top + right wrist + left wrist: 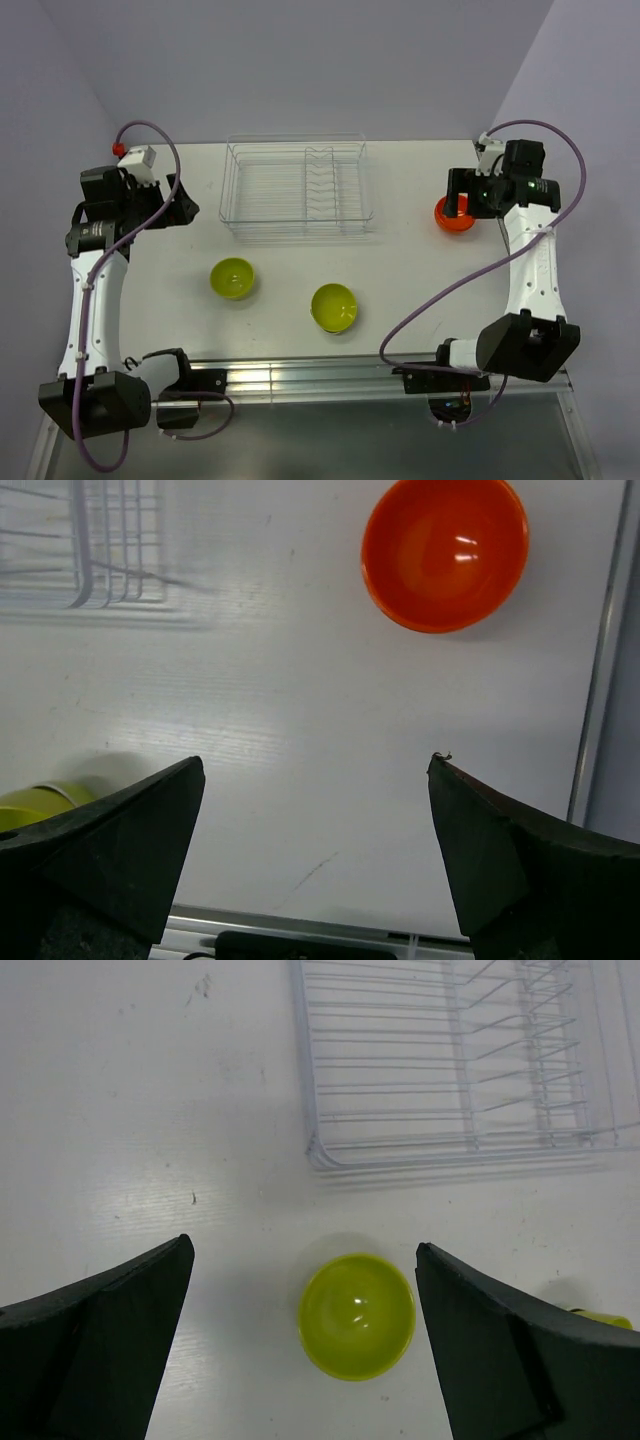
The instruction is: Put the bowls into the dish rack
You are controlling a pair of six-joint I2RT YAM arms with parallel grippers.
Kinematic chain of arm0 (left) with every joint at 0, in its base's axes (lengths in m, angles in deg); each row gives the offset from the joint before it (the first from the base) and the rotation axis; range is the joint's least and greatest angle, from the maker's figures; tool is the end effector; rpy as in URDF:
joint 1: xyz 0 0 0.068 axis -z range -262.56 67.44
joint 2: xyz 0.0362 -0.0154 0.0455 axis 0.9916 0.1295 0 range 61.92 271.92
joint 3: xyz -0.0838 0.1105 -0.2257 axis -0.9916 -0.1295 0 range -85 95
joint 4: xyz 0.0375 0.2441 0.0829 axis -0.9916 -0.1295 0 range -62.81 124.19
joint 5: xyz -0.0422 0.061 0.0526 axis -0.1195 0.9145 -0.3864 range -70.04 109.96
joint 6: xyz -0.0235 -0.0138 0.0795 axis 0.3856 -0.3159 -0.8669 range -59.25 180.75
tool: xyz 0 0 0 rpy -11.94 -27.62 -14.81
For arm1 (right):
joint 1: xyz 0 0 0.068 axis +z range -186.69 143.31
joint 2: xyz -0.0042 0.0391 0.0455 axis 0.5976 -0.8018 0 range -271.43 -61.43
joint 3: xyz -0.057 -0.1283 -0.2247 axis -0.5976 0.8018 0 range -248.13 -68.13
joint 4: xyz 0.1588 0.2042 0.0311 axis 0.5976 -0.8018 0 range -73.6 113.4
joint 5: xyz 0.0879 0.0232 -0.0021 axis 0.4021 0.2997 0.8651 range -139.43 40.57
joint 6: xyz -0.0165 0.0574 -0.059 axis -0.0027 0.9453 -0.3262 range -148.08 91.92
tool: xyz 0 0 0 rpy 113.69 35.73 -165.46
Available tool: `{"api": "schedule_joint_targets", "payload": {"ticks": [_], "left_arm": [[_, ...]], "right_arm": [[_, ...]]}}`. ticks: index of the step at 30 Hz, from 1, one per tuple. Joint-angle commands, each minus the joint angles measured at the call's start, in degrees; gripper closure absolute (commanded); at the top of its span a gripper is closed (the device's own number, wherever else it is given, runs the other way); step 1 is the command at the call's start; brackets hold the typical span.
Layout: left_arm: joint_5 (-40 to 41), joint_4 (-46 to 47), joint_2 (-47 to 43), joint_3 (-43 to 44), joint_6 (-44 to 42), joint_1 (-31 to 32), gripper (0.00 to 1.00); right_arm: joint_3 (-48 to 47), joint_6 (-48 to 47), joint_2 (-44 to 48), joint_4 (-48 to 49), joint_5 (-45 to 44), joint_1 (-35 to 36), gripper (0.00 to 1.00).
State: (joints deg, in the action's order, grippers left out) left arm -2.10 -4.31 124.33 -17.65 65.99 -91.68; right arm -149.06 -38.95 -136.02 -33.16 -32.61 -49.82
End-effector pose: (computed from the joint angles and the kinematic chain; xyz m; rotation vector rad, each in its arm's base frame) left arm 0.2590 0.0136 0.3424 -0.0449 2.1308 -0.3745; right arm 0.2778 -0.0429 0.3357 -0.0812 2.4027 0.1666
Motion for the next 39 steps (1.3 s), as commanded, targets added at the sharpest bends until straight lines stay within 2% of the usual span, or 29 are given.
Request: {"api": "schedule_joint_targets", "payload": {"ticks": [1,4,6,9,12,17,19,23,27,29,39], "left_arm": [[4.7,2.0,1.3,1.9,1.7,0.0,0.00],[12.8,1.6,4.7,3.3,7.2,0.1,0.01],[13.2,-0.9,6.4,5.4,7.2,0.1,0.00],[9.8,-0.4,7.5,5.2,6.1,0.1,0.01],[6.1,3.2,5.1,2.3,5.3,0.1,0.00],[7.7,3.4,4.0,4.3,5.0,0.1,0.01],[7.0,3.2,4.1,4.5,4.5,0.1,0.00],[5.0,1.0,6.1,5.9,5.5,0.1,0.00],[2.6,2.0,6.1,5.1,4.3,0.0,0.01],[2.2,2.3,5.6,4.8,4.2,0.1,0.00],[0.4,3.0,4.8,3.6,3.6,0.0,0.01]], "right_arm": [[-4.1,-0.6,-2.4,-0.4,-1.6,-3.7,0.00],[-7.0,-0.6,-5.5,-1.1,-5.9,-5.2,0.03],[-9.1,0.0,-7.3,-1.5,-8.5,-5.5,0.04],[-11.8,1.1,-10.4,-1.6,-9.3,-6.2,0.06],[-13.6,2.1,-14.3,-1.1,-9.4,-7.2,0.09],[-16.9,3.1,-20.9,-1.2,-8.7,-8.6,0.14],[-17.9,3.3,-22.6,-0.9,-8.8,-8.8,0.19],[-20.5,3.7,-27.7,-1.5,-9.2,-9.0,0.33],[-21.6,4.2,-31.0,-0.5,-10.0,-9.0,0.41],[-23.0,4.1,-33.3,-0.9,-10.0,-9.0,0.48],[-23.0,3.1,-38.5,1.4,-12.0,-9.0,0.52]]}}
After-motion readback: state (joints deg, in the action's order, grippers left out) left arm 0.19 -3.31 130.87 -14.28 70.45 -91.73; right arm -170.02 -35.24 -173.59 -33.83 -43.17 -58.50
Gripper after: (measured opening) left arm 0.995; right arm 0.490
